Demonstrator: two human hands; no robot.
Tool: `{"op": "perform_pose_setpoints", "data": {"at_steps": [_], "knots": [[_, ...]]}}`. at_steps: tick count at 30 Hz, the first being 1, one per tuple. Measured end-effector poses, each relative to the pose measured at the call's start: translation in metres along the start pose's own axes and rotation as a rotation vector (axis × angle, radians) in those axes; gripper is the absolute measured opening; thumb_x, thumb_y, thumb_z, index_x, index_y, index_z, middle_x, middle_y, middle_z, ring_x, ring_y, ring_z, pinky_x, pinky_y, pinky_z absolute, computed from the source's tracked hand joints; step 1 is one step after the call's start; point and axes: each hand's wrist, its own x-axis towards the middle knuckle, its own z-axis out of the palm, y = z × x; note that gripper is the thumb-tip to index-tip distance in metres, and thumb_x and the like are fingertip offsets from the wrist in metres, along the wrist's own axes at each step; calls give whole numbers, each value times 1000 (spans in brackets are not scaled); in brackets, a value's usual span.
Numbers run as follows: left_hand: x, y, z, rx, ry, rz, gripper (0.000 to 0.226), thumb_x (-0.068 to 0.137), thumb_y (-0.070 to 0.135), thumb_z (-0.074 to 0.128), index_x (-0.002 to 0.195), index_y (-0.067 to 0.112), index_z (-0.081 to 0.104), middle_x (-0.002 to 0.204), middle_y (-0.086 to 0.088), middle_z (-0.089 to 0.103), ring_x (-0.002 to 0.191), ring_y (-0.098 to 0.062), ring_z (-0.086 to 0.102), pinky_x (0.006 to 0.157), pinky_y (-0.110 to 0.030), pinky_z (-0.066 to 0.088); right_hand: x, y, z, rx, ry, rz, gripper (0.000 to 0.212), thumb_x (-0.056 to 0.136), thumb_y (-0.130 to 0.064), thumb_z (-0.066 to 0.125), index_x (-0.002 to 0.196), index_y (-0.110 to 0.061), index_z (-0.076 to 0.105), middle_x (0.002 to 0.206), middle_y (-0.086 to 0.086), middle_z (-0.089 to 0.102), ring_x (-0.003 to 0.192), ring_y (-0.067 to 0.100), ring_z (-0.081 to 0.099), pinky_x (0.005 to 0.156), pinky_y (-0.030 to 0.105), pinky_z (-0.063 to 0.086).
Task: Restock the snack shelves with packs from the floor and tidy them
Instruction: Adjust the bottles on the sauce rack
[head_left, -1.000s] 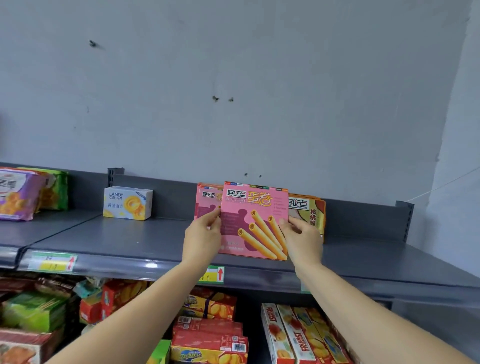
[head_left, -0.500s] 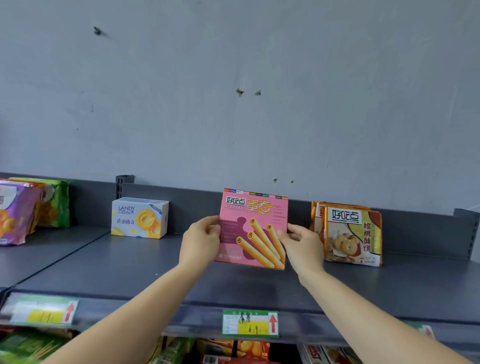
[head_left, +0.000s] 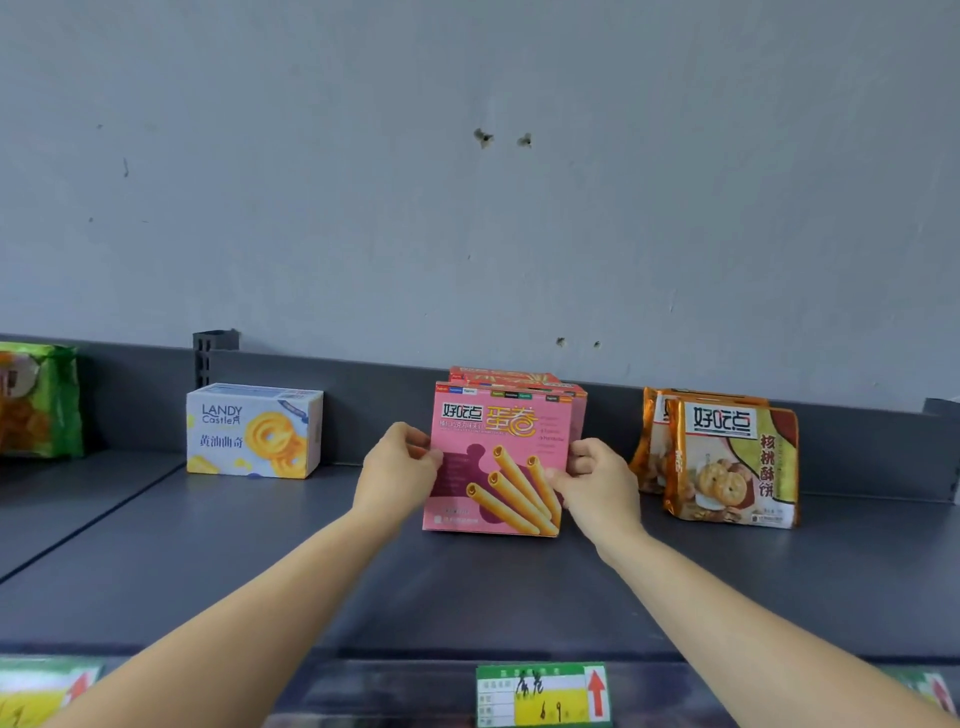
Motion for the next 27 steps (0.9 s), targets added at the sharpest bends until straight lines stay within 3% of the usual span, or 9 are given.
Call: {"op": "perform_pose_setpoints", "data": {"at_steps": [7, 12, 15, 20, 23, 27], "knots": [[-5, 8, 2, 172, -72, 49, 51, 95, 23, 52, 142, 17, 31, 107, -1, 61, 99, -23, 62, 90, -41, 52, 7, 6, -3, 5, -61, -24, 19, 83, -26, 72, 94, -26, 56, 90, -11, 67, 84, 10, 66, 79, 41, 58], [-14, 9, 6, 257, -101, 80, 56, 94, 23, 54, 143, 19, 28, 127, -7, 54, 110, -24, 57, 95, -42, 48, 5, 7, -6, -19, -98, -43, 25, 85, -28, 70, 106, -23, 56, 100, -9, 66, 92, 11, 64, 82, 35, 56], [-18, 11, 9, 302, -58, 135, 69, 92, 21, 56, 149, 18, 17, 134, -12, 42, 120, -30, 48, 100, -40, 41, 1, 8, -12, -30, -121, -32, 28, 86, -28, 69, 108, -26, 53, 103, -8, 67, 92, 11, 66, 83, 36, 56], [-28, 24, 9, 360, 75, 319, 80, 90, 19, 59, 152, 12, 9, 145, -14, 29, 136, -30, 26, 107, -45, 31, -15, 1, -31, -118, -122, 2, 47, 89, -30, 66, 131, -21, 48, 118, 0, 64, 104, 17, 62, 84, 32, 50], [-41, 36, 10, 395, 164, 516, 78, 89, 17, 60, 152, 10, 14, 150, -12, 25, 141, -28, 19, 110, -46, 24, -29, -5, -47, -179, -68, 15, 50, 89, -32, 65, 135, -21, 46, 125, 2, 61, 112, 20, 59, 91, 35, 50], [-69, 49, 16, 367, -13, 682, 62, 93, 21, 56, 148, 18, 29, 145, -5, 36, 137, -23, 26, 109, -44, 22, -64, -4, -70, -237, 32, 63, 40, 90, -31, 64, 127, -21, 54, 122, 0, 63, 107, 16, 61, 92, 35, 52]]}}
